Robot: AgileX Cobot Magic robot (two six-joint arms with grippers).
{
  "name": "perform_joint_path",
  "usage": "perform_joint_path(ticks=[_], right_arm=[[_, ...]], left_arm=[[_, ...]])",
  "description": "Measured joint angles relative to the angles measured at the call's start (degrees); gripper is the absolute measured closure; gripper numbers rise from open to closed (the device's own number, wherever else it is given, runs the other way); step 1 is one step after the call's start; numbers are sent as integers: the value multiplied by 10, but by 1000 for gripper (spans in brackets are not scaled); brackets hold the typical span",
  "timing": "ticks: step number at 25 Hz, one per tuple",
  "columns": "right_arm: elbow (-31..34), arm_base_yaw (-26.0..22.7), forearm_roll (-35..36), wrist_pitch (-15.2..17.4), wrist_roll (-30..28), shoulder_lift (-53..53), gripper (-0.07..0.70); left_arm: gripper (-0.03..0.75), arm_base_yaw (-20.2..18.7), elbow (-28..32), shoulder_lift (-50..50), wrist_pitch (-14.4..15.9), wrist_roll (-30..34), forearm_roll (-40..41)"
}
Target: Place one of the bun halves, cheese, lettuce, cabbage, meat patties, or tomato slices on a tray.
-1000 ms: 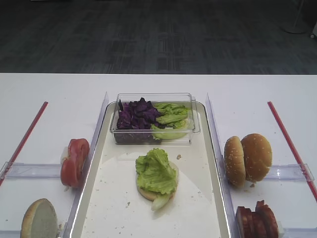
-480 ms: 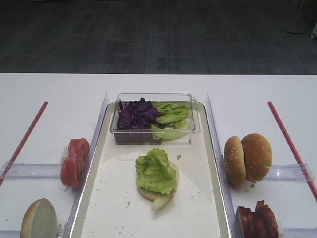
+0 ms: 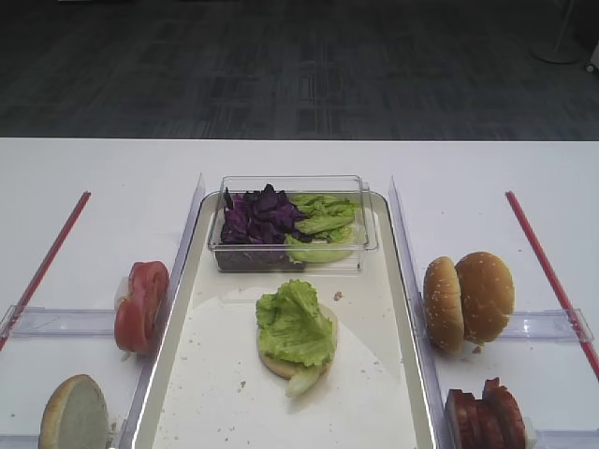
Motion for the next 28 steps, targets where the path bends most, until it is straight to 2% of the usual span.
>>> perform_joint_path(ticks=[13, 28], right_arm=[[0, 0, 8, 15, 0, 0, 36], [0, 0, 17, 15, 0, 0, 37]], left_arm=[[152, 0, 0, 0, 0, 0, 0], [152, 0, 0, 0, 0, 0, 0]])
